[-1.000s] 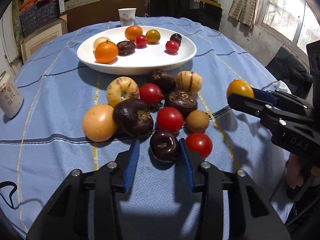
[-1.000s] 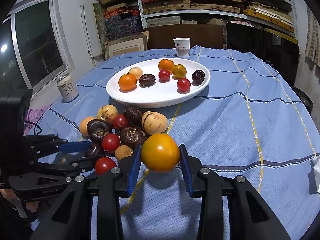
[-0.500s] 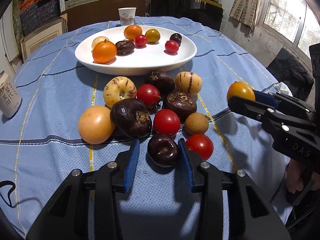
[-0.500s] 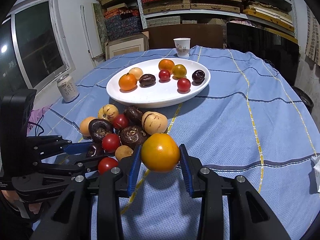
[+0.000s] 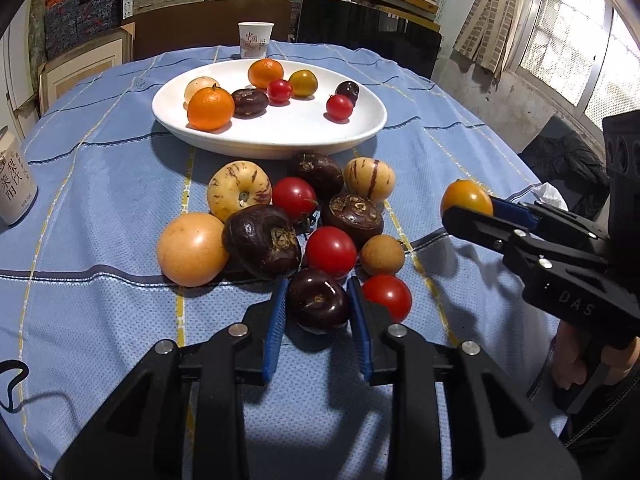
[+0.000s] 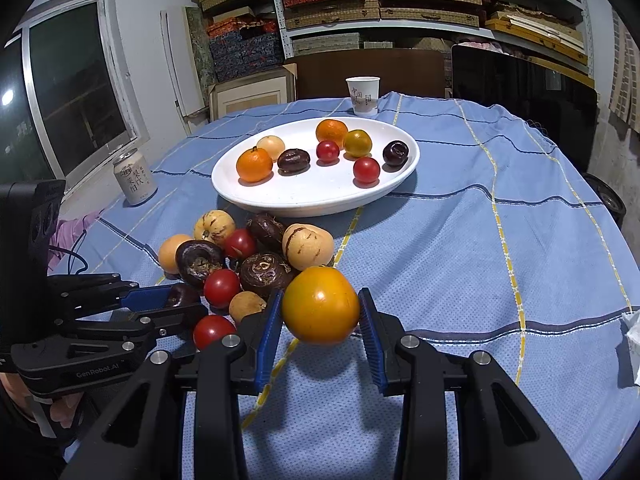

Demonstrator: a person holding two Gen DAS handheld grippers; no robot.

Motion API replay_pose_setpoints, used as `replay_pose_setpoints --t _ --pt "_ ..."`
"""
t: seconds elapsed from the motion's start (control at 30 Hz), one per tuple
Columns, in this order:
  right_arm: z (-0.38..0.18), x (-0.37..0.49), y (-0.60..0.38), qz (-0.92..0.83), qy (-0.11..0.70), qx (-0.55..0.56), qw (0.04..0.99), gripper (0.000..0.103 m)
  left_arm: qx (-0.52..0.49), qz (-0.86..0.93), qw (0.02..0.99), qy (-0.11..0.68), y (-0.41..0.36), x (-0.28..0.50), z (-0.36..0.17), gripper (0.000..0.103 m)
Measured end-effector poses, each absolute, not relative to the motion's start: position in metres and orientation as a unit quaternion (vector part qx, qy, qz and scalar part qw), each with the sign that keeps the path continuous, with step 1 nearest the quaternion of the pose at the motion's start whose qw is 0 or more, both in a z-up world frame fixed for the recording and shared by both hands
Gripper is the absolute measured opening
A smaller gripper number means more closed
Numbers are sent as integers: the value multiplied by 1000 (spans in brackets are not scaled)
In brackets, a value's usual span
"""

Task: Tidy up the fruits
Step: 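Carry the yellow tomato and plum over the white plate and open both tools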

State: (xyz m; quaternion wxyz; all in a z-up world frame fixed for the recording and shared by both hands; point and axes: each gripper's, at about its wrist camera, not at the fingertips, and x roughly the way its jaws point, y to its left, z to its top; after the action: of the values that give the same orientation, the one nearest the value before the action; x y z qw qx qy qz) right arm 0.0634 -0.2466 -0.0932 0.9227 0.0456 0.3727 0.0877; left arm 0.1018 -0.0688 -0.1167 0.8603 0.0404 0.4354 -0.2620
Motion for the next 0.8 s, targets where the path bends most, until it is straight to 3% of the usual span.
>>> replay_pose_setpoints --t 0.5,0.8 --pt "-86 61 -245 106 364 29 925 38 -4 -266 882 389 -44 100 -78 29" --pt "-24 122 -262 125 336 25 933 38 -21 -252 879 404 -65 187 -37 29"
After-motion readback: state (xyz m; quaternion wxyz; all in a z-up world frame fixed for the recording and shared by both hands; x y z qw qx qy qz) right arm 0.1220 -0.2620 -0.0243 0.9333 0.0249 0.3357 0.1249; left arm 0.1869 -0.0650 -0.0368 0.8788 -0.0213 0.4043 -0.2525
